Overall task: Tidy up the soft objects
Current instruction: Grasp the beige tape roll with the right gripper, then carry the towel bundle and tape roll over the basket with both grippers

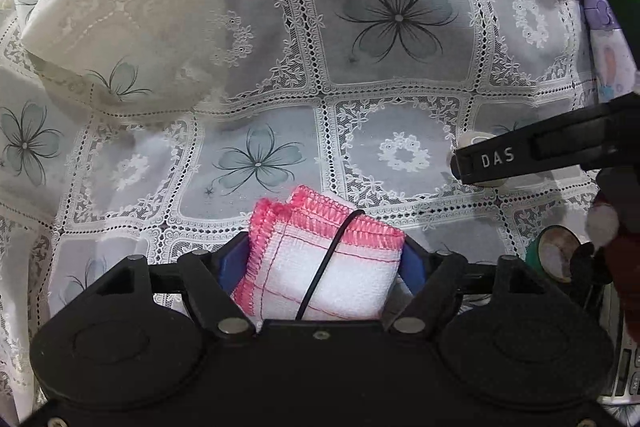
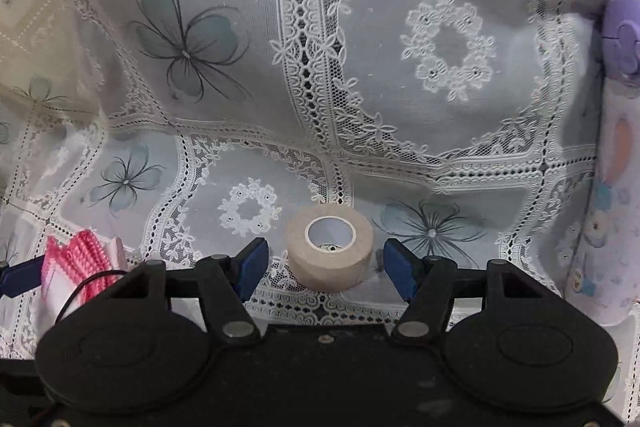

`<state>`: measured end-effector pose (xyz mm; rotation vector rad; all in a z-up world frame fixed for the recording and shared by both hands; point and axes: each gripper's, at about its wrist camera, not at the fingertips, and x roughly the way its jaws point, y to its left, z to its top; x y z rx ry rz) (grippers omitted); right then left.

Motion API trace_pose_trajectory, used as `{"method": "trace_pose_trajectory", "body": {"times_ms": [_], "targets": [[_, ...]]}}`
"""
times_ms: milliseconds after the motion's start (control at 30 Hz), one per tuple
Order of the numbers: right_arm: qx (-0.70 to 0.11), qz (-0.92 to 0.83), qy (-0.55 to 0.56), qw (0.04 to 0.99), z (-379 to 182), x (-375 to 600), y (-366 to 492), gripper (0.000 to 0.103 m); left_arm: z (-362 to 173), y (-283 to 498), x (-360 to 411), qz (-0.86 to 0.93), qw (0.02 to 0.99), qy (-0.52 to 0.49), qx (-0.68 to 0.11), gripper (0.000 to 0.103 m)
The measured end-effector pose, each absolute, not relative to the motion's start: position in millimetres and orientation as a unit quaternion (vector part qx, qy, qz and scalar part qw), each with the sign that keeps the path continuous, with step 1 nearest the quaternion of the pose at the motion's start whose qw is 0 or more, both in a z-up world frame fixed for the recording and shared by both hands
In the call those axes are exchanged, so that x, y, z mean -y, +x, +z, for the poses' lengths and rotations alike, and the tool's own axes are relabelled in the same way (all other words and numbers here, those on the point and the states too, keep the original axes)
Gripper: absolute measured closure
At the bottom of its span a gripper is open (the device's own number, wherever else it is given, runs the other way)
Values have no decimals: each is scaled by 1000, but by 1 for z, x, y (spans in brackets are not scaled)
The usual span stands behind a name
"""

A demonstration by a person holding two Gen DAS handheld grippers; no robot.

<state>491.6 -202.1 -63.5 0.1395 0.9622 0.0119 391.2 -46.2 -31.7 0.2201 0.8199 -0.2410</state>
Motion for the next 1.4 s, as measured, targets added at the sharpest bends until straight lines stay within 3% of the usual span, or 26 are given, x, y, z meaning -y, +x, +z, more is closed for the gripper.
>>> {"method": "trace_pose_trajectory", "body": {"times_ms": [67,600,1400], "targets": [[-469,1,69,881,-68,202,493,56,-31,390,46,-119,905,104,-394,35],[-445,67,113,886,-30,187,442,56,-4,357,-12,-68,917,45,-391,37],[-412,287,26,864,11,39,264,56,25,227,-99,76,914,25,-398,37]]}}
